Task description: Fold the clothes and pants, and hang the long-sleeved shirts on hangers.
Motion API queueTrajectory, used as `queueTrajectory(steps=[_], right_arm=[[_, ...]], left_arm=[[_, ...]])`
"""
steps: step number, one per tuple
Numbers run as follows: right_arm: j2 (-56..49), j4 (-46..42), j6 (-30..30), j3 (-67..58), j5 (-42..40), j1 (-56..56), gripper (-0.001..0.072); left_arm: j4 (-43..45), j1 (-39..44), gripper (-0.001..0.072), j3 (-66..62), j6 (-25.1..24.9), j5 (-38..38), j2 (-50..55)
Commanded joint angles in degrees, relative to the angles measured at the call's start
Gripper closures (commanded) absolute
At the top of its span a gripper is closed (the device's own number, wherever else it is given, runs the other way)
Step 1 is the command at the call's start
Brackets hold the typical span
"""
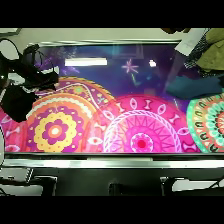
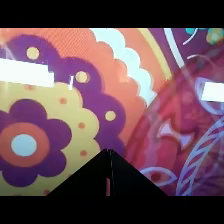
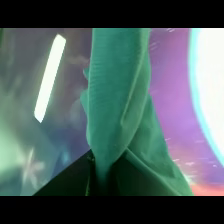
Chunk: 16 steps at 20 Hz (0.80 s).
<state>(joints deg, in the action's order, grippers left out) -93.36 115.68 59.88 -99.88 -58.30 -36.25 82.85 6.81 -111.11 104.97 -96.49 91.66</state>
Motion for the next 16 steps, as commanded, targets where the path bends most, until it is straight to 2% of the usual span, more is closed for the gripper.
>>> queueTrajectory(steps=[1, 3, 5, 10, 13, 16], right_arm=[[2.89, -10.88, -8.92, -0.35, -7.80, -4.76, 0.0680], [4.59, -19.04, -12.00, -0.35, -14.27, -5.07, 0.0681], [5.40, -25.83, -12.48, -0.33, -21.70, -4.98, 0.0680], [5.55, -33.81, -5.20, 4.09, -31.39, -4.96, 0.0679], [8.59, -39.26, -4.81, 14.14, -30.84, -4.98, 0.0678], [13.25, -43.32, -7.34, 24.22, -27.21, -4.98, 0.0678]], left_arm=[[-0.09, -0.04, 0.0693, -0.02, 0.02, -0.20, -0.02], [-0.09, -0.04, 0.0693, -0.02, 0.02, -0.22, -0.02], [-0.09, -0.04, 0.0692, -0.02, 0.00, -0.46, -0.02], [-0.09, -0.04, 0.0692, 0.00, 0.00, -1.73, -0.02], [-0.09, -0.04, 0.0693, -0.02, 0.00, -2.56, -0.02], [-0.09, -0.04, 0.0693, 0.00, 0.02, -2.69, -0.02]])
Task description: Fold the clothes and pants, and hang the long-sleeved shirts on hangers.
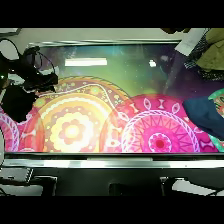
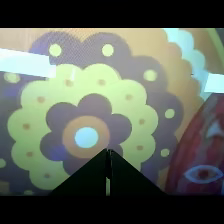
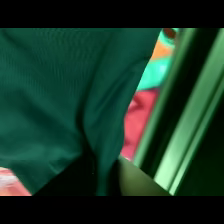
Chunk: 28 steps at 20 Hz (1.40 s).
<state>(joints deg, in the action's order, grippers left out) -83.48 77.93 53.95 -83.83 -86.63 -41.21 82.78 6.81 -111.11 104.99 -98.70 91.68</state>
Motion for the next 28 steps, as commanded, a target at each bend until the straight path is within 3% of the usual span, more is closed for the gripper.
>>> queueTrajectory(steps=[1, 7, 15, 16, 18, 19, 22, 24, 26, 28], right_arm=[[4.42, -6.29, -2.43, 10.73, 1.42, -0.02, 0.0677], [7.02, -7.93, -4.72, 20.39, 2.23, -0.02, 0.0677], [7.06, -11.26, -5.31, 22.80, 2.51, -0.02, 0.0672], [7.06, -11.30, -5.29, 22.97, 2.51, -0.02, 0.0618], [7.06, -13.22, -4.46, 22.97, 2.19, -0.02, 0.0418], [7.10, -15.23, -3.21, 22.95, 1.86, -0.02, 0.0365], [9.35, -19.78, -0.85, 21.44, 4.17, 0.00, 0.0306], [11.45, -12.17, 4.85, 18.25, 11.26, 0.00, 0.0339], [13.31, 5.20, 13.88, 15.28, 20.11, 0.37, 0.0447], [13.60, 18.69, 22.12, 13.77, 22.80, 4.37, 0.0467]], left_arm=[[-0.02, -0.04, 0.0693, 0.00, 0.00, -0.48, -0.04], [-0.02, 0.00, 0.0692, 0.00, 0.00, -0.50, -0.04], [-0.02, 0.13, 0.0693, 0.00, 0.00, -0.37, -0.02], [-0.02, 0.13, 0.0693, 0.00, 0.00, -0.35, -0.02], [-0.02, 0.13, 0.0693, 0.00, -0.02, -0.37, -0.02], [-0.02, 0.13, 0.0693, 0.00, -0.02, -0.37, -0.02], [-0.02, 0.11, 0.0692, 0.00, -0.02, -0.33, 0.00], [-0.02, 0.13, 0.0692, 0.00, -0.02, -0.33, -0.02], [-0.02, 0.17, 0.0692, 0.00, -0.07, -0.31, -0.02], [0.00, 0.17, 0.0692, 0.00, -1.73, 1.03, -0.07]])
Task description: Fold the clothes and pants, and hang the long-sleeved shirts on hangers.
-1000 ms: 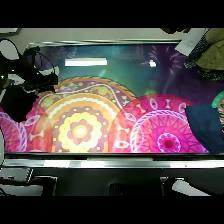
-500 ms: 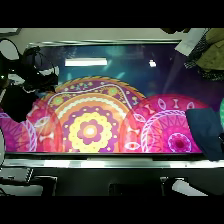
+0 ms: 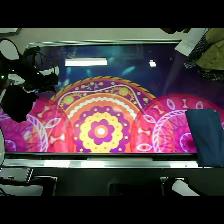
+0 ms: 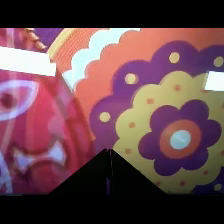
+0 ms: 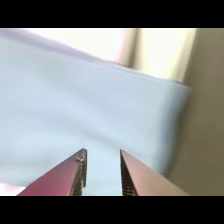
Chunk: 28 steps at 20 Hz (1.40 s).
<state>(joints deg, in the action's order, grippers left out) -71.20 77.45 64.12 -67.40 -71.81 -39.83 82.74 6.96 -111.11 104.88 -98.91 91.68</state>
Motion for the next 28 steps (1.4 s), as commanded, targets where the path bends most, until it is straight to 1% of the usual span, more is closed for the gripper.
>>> queueTrajectory(steps=[1, 2, 3, 7, 9, 11, 14, 19, 28], right_arm=[[1.31, 23.45, 15.82, -2.69, 8.39, 6.73, 0.0481], [1.31, 25.09, 17.94, -2.69, 8.28, 11.04, 0.0536], [1.31, 25.18, 18.53, -2.69, 8.33, 15.76, 0.0536], [1.31, 24.74, 19.76, -2.69, 9.11, 35.01, 0.0537], [1.31, 23.80, 19.69, -2.69, 9.64, 41.75, 0.0537], [1.31, 23.23, 19.71, -2.69, 10.56, 46.66, 0.0536], [1.31, 22.40, 19.74, -2.69, 11.69, 49.51, 0.0530], [1.31, 22.49, 19.15, -2.69, 9.42, 49.37, 0.0522], [1.31, 22.38, 19.15, -2.69, 10.40, 49.37, 0.0522]], left_arm=[[0.02, 0.04, 0.0692, 0.00, -2.80, 2.21, -0.07], [0.02, 0.09, 0.0692, 0.00, -2.97, 2.89, -0.07], [0.02, 0.09, 0.0692, 0.00, -3.17, 3.15, -0.07], [0.02, 0.57, 0.0693, 0.28, -6.86, 4.48, -0.22], [0.00, 0.68, 0.0693, 2.71, -8.55, 7.54, -1.36], [-0.20, 0.70, 0.0693, 5.14, -8.35, 9.05, -2.23], [-0.15, 1.01, 0.0692, 6.19, -8.46, 8.39, -1.99], [-0.15, 0.98, 0.0692, 6.40, -8.41, 8.57, -0.31], [-0.17, 0.98, 0.0692, 6.40, -8.41, 8.57, 0.28]])
